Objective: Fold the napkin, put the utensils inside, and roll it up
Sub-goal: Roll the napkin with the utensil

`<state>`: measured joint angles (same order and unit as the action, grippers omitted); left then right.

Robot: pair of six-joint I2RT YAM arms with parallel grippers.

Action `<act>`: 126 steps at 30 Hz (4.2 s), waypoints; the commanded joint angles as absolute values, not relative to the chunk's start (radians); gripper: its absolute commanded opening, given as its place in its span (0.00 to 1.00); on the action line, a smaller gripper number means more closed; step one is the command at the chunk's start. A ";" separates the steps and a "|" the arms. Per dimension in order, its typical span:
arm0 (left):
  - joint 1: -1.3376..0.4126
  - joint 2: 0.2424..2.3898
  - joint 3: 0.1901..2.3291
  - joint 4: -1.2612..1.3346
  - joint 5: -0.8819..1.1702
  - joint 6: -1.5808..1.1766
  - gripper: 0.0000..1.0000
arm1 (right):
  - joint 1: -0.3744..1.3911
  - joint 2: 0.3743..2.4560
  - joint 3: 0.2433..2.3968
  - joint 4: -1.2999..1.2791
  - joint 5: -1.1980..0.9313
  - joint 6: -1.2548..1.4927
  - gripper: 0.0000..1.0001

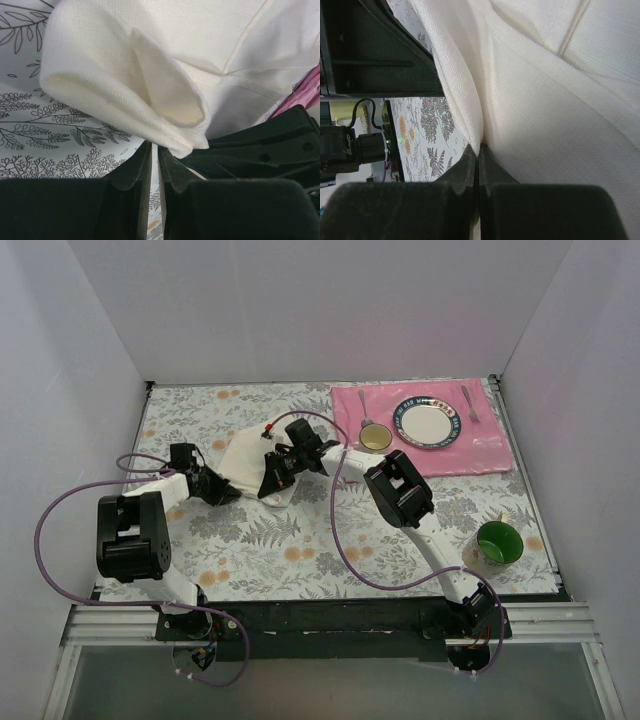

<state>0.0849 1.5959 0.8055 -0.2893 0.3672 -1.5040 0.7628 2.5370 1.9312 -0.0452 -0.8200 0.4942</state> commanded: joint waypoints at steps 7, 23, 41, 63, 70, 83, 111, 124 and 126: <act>0.075 1.652 0.896 -0.247 0.376 -1.522 0.08 | 0.745 2.577 2.003 -0.081 -0.821 0.486 0.01; 0.075 1.703 0.951 -0.242 0.382 -1.540 0.08 | 0.739 2.573 2.132 -0.277 -0.750 0.356 0.24; 0.069 1.750 0.997 -0.244 0.382 -1.562 0.05 | 0.801 2.428 2.180 -0.519 -0.422 -0.073 0.87; 0.090 1.383 0.854 -0.364 0.327 -1.546 0.40 | 0.914 2.237 1.953 -0.373 -0.149 -0.166 0.97; 0.094 1.571 0.930 -0.256 0.445 -1.589 0.27 | 0.904 2.177 1.841 -0.318 -0.170 -0.186 0.92; 0.121 1.717 0.985 -0.288 0.262 -1.506 0.22 | 0.905 2.161 1.779 -0.262 -0.229 -0.169 0.73; 0.247 1.365 0.790 -0.341 0.377 -1.674 0.65 | 1.141 2.347 1.776 -0.015 0.477 -0.512 0.63; 0.287 1.422 0.680 -0.210 0.560 -1.709 0.72 | 1.143 2.421 1.864 -0.072 0.477 -0.465 0.29; 0.287 1.428 0.647 -0.184 0.574 -1.718 0.74 | 1.143 2.421 1.878 -0.097 0.466 -0.440 0.20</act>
<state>0.2825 1.4246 0.6910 -0.2596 0.4984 -1.6913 1.1412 2.3974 1.8206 -0.0452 0.4721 -0.4915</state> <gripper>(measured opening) 0.725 0.249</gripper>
